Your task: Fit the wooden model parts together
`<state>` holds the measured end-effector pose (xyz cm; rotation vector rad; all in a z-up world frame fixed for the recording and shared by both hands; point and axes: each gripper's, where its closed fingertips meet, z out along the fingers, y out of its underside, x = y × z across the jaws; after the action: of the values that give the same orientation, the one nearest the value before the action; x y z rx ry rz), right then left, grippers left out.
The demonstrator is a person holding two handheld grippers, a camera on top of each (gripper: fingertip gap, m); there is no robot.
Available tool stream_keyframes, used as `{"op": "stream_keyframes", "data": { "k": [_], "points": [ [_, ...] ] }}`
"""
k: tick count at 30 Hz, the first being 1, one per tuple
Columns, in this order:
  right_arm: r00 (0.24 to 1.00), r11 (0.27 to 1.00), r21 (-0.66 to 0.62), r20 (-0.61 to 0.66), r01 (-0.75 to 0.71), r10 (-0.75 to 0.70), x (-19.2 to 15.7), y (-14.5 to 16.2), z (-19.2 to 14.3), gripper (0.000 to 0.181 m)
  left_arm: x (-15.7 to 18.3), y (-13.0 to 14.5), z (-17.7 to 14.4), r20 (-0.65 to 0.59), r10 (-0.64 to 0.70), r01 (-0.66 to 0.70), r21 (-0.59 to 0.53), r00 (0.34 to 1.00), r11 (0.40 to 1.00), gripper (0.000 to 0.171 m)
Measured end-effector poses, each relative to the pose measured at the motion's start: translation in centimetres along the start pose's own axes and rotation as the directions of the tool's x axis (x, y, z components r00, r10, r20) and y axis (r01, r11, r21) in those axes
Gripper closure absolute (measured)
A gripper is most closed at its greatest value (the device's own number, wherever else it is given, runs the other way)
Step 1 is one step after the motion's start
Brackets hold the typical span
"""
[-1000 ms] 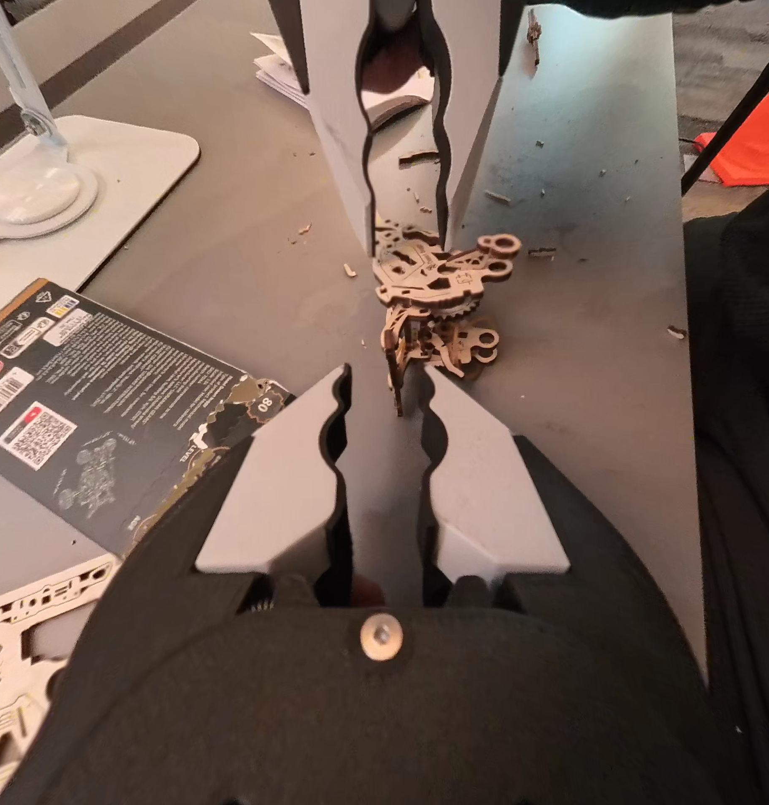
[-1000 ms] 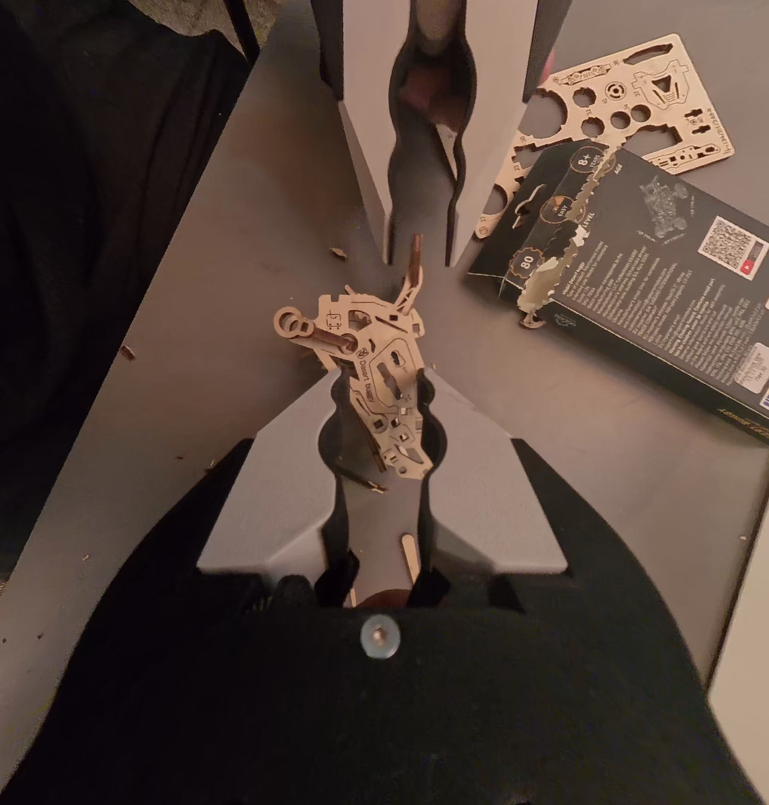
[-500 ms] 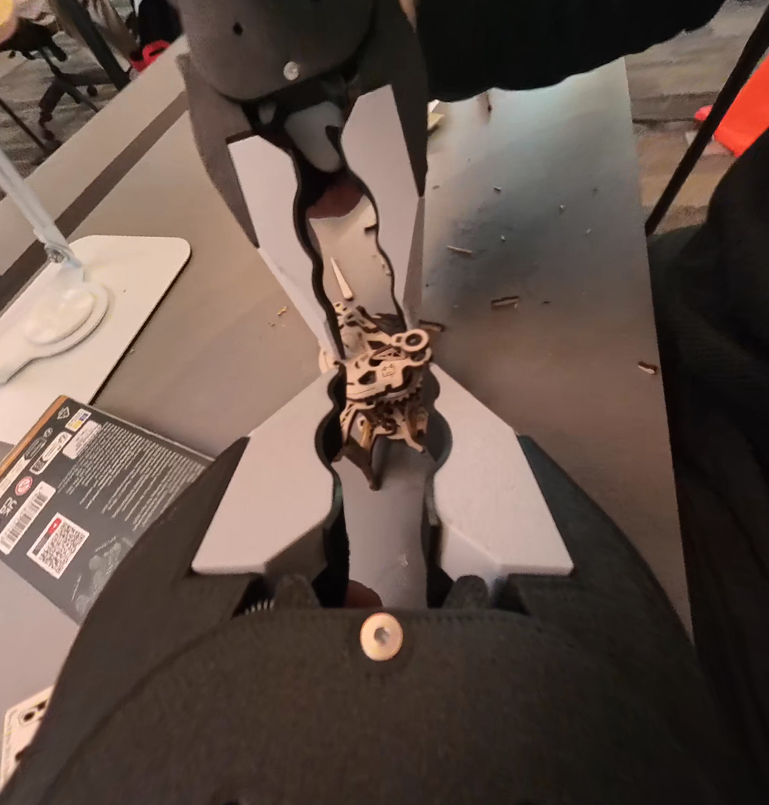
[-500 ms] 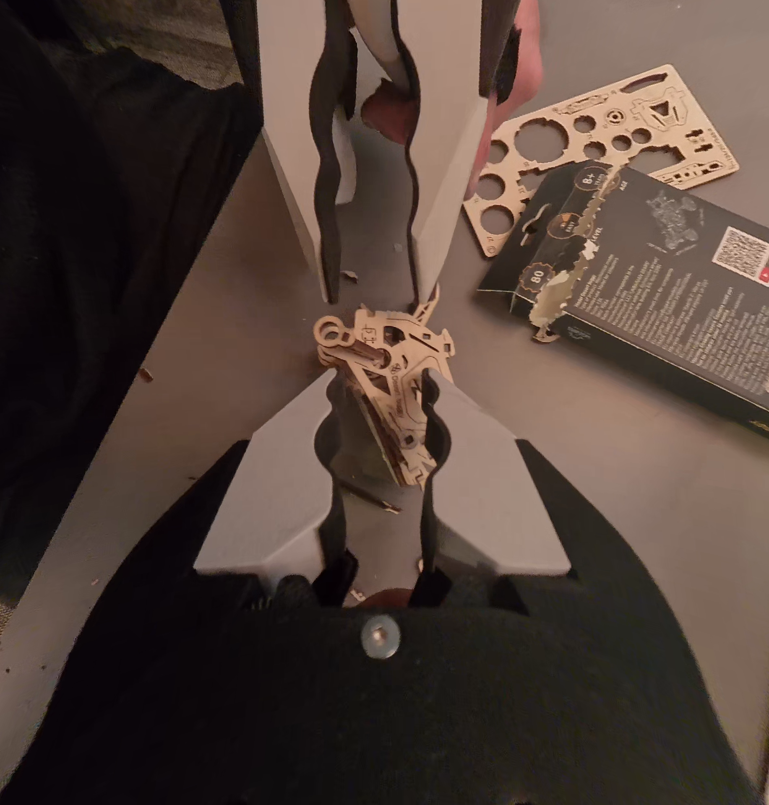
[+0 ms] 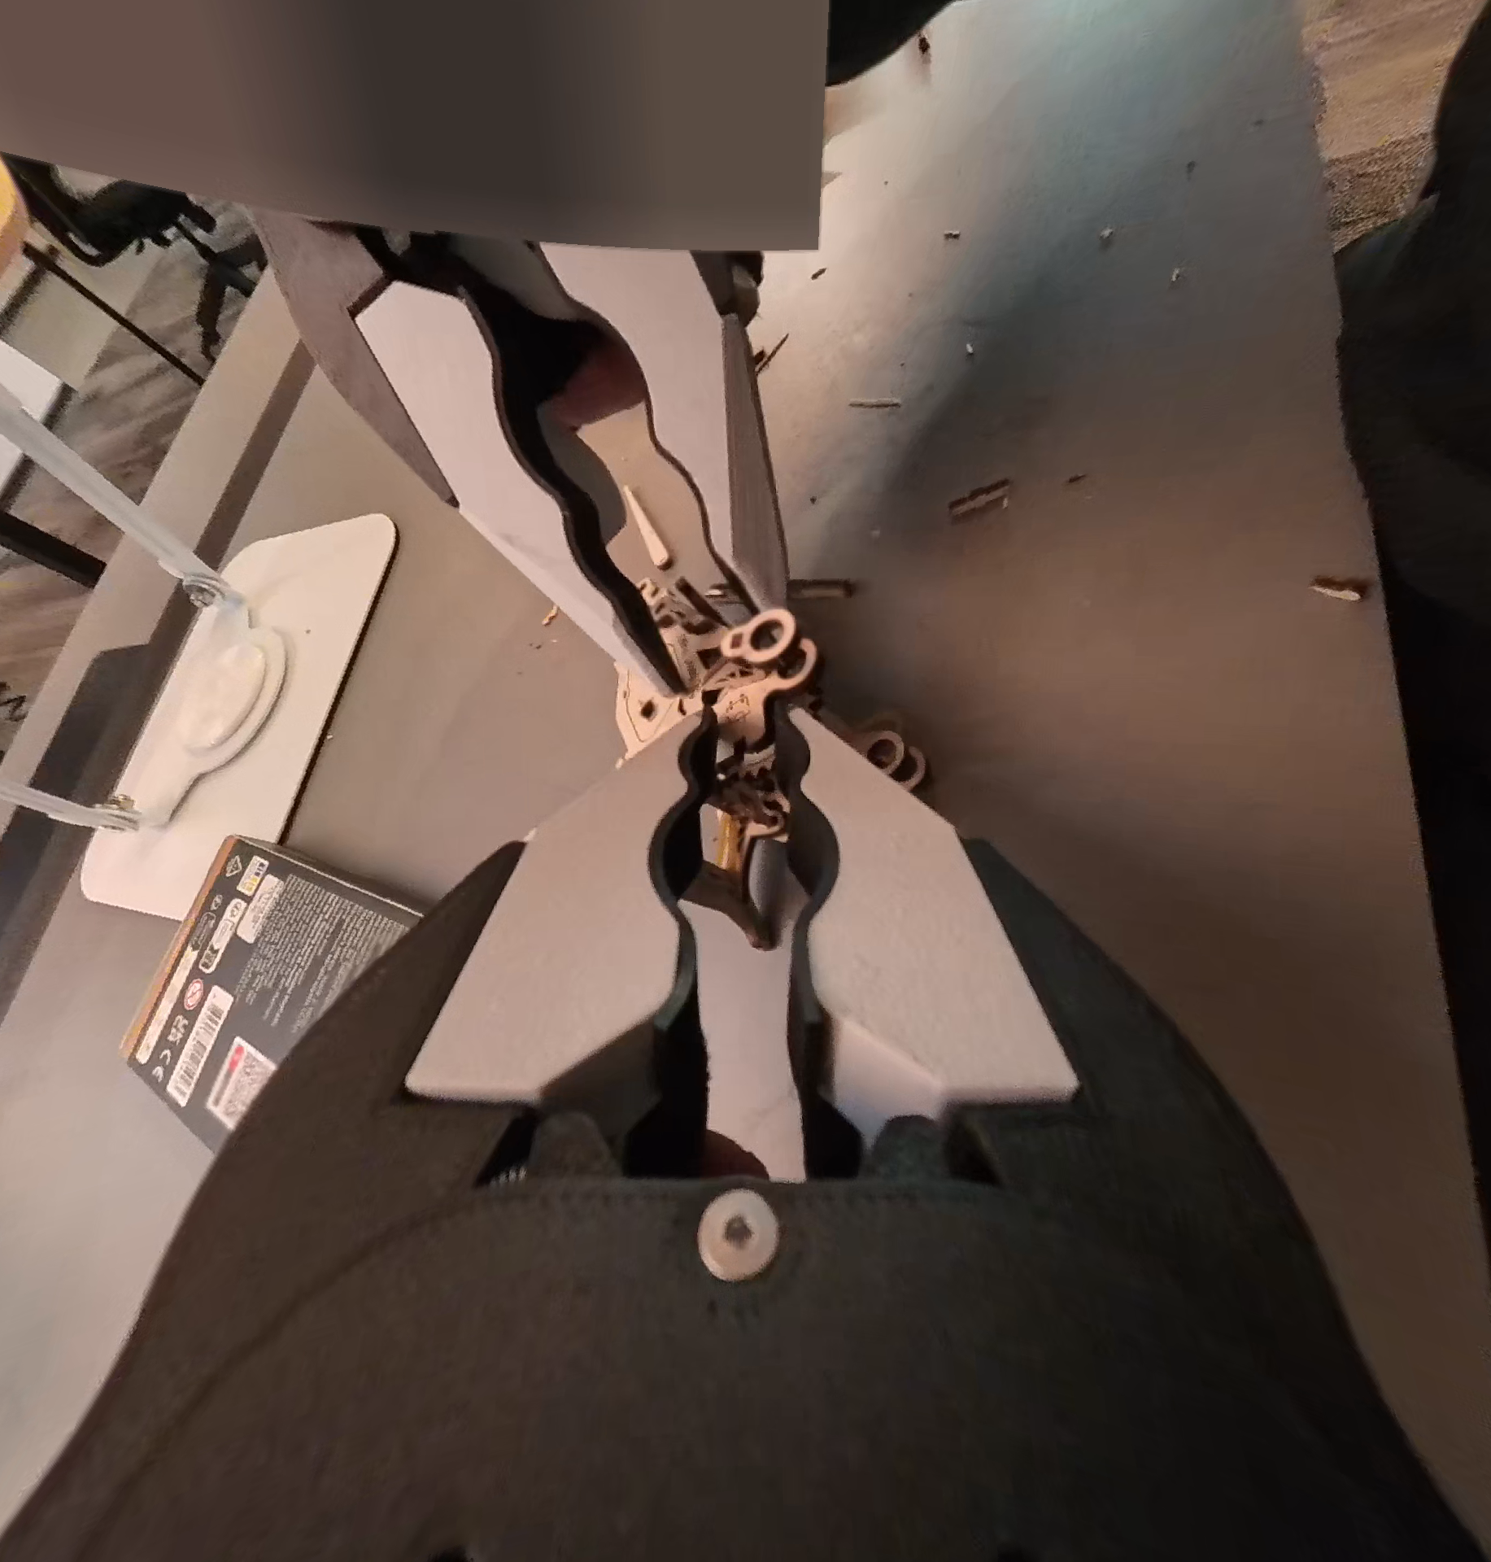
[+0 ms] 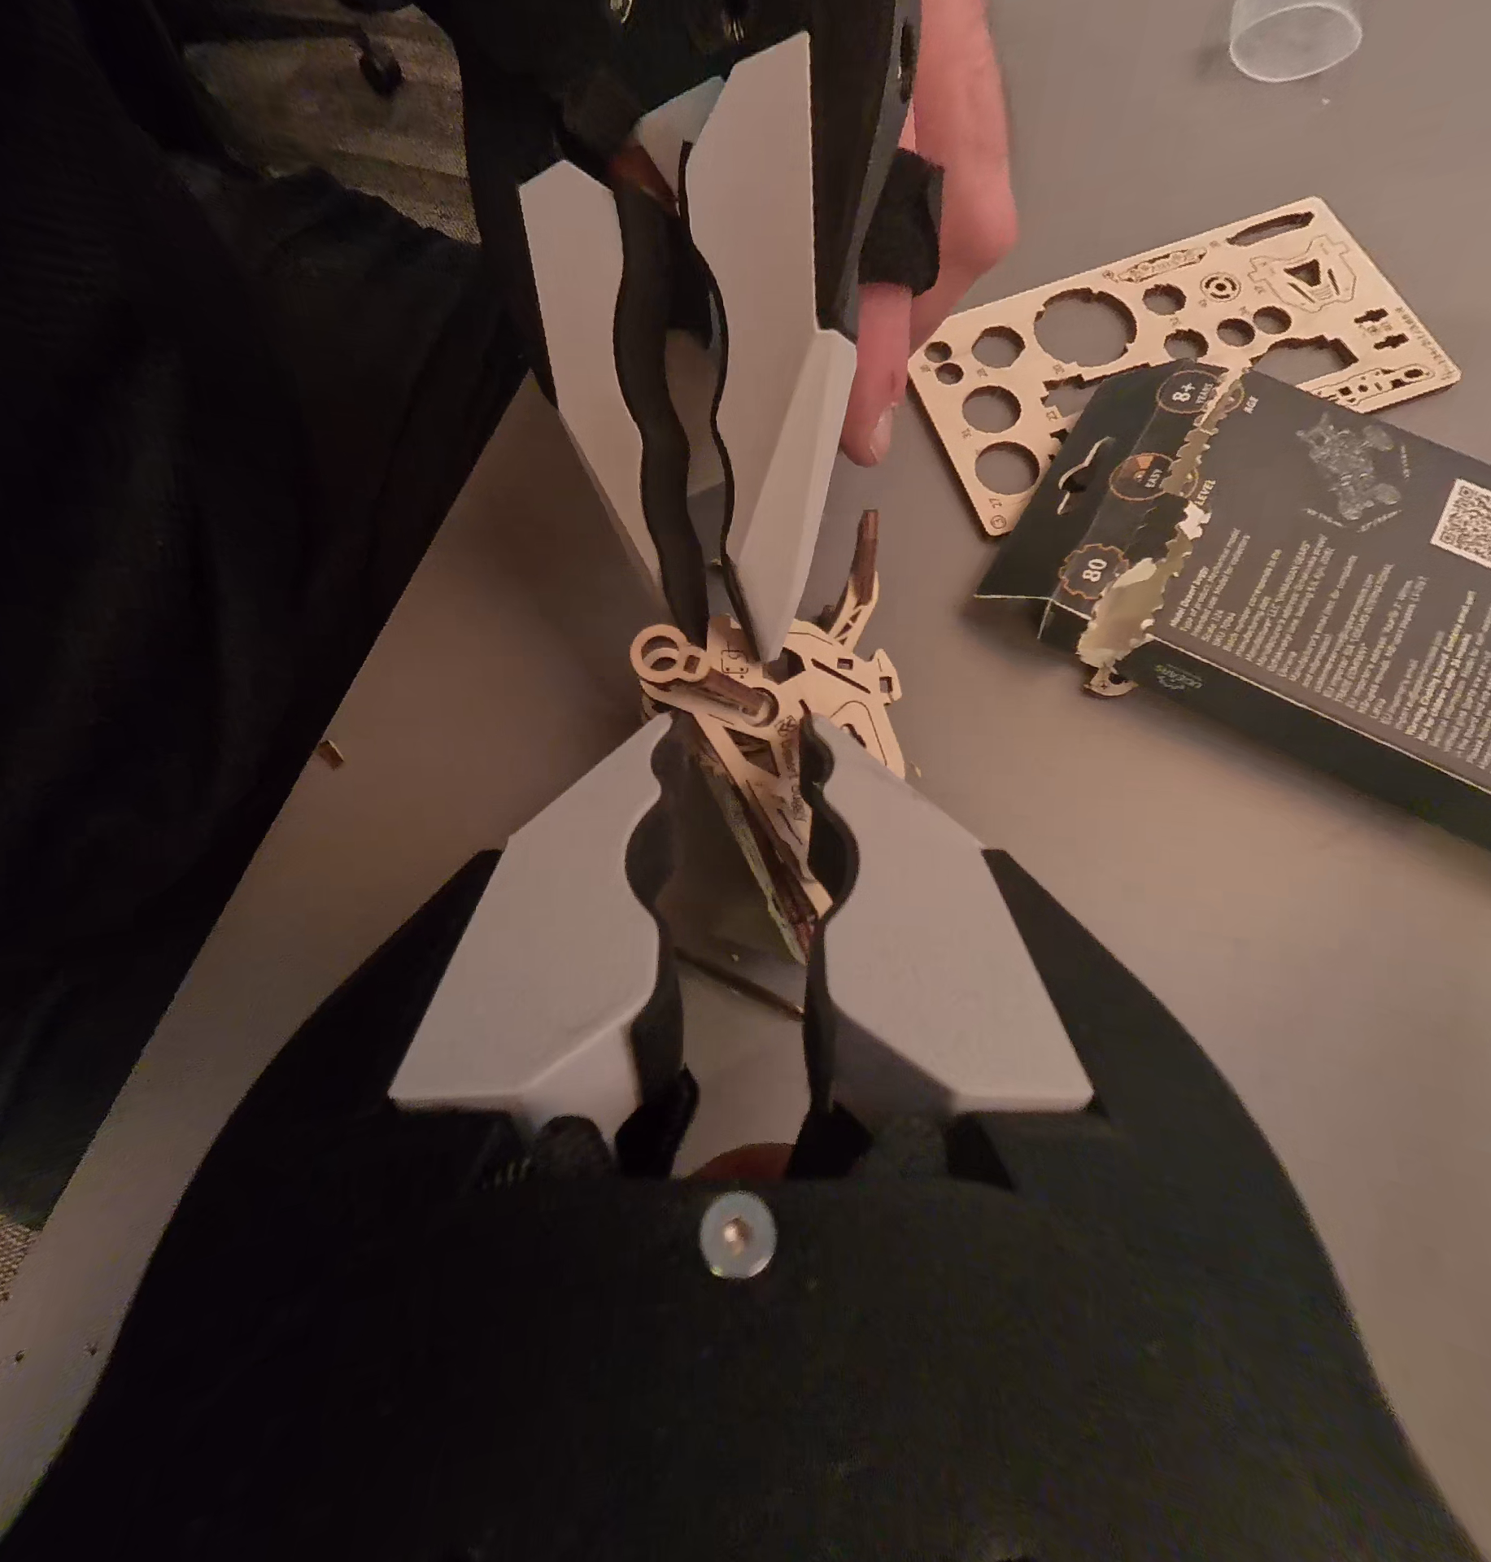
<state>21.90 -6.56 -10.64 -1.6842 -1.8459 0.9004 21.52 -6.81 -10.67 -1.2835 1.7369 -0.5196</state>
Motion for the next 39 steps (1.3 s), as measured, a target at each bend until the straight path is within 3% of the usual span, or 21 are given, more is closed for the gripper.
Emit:
{"op": "stream_keyframes", "data": {
  "k": [18, 39],
  "points": [
    [1.0, 0.998, 0.064, -0.004, -0.01, 0.01, -0.92, -0.46, 0.17, 0.158, 0.56, -0.41, -0.57, 0.021, 0.104, -0.104, 0.001, 0.994, 0.995, 0.162],
    [1.0, 0.997, 0.079, -0.027, -0.009, 0.011, -0.83, -0.21, 0.21, 0.154, 0.31, 0.12, -0.31, 0.022, 0.083, -0.083, -0.002, 0.996, 0.997, 0.162]
  ]
}}
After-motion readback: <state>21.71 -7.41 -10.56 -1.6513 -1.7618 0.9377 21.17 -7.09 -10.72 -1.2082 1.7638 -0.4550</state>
